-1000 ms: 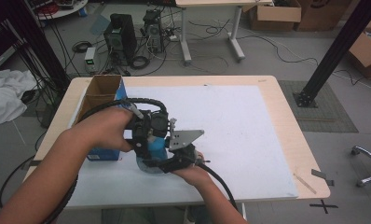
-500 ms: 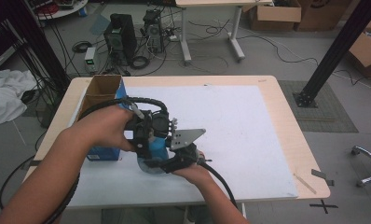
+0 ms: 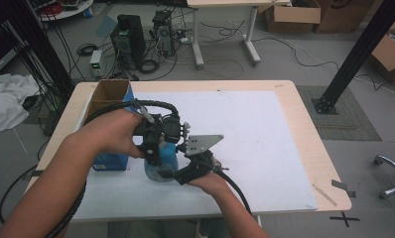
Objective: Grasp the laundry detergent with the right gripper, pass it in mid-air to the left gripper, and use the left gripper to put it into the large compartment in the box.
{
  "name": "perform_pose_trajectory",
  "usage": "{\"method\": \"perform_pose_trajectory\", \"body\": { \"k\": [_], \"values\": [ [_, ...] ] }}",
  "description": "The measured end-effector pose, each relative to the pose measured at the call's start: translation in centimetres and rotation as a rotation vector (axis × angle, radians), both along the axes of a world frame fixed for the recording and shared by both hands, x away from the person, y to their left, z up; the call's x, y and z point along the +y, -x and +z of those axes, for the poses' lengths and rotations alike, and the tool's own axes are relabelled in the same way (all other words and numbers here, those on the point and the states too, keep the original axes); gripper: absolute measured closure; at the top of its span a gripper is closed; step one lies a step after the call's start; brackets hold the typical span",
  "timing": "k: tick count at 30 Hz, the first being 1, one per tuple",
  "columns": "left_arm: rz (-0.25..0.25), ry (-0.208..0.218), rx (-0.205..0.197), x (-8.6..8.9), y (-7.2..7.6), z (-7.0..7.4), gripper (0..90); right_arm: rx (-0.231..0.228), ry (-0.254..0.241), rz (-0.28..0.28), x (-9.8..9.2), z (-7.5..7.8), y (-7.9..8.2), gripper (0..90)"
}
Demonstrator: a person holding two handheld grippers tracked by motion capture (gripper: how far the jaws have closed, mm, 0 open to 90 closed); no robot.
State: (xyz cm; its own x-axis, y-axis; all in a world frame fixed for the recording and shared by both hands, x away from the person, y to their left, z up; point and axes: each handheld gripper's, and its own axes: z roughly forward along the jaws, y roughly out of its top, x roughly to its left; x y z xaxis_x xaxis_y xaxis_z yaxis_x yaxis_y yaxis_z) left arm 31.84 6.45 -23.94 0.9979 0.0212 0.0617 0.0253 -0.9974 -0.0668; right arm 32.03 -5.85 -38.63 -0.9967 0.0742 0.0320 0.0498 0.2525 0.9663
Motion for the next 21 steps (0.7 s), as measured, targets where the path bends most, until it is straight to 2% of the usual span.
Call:
{"method": "perform_pose_trajectory", "body": {
  "k": [7,9,11,16,21],
  "values": [
    [0.007,-0.004,0.004,0.0,-0.2,0.3,38.5,0.026,0.021,-0.02,-0.5,0.2,-0.1,12.9],
    [0.011,-0.003,0.004,0.1,-0.3,0.3,38.4,0.046,0.021,-0.027,-0.8,0.3,-0.2,8.3],
    [0.017,-0.002,0.005,0.1,-0.5,0.4,38.5,0.054,0.033,-0.057,-1.1,0.3,-0.2,0.6],
    [0.025,-0.001,0.01,0.2,-0.7,0.5,38.4,0.054,0.061,-0.102,-1.3,0.4,0.1,0.0],
    [0.033,-0.001,0.013,0.5,-0.9,0.8,38.4,0.062,0.082,-0.081,-1.6,0.7,0.2,0.0]
  ]
}}
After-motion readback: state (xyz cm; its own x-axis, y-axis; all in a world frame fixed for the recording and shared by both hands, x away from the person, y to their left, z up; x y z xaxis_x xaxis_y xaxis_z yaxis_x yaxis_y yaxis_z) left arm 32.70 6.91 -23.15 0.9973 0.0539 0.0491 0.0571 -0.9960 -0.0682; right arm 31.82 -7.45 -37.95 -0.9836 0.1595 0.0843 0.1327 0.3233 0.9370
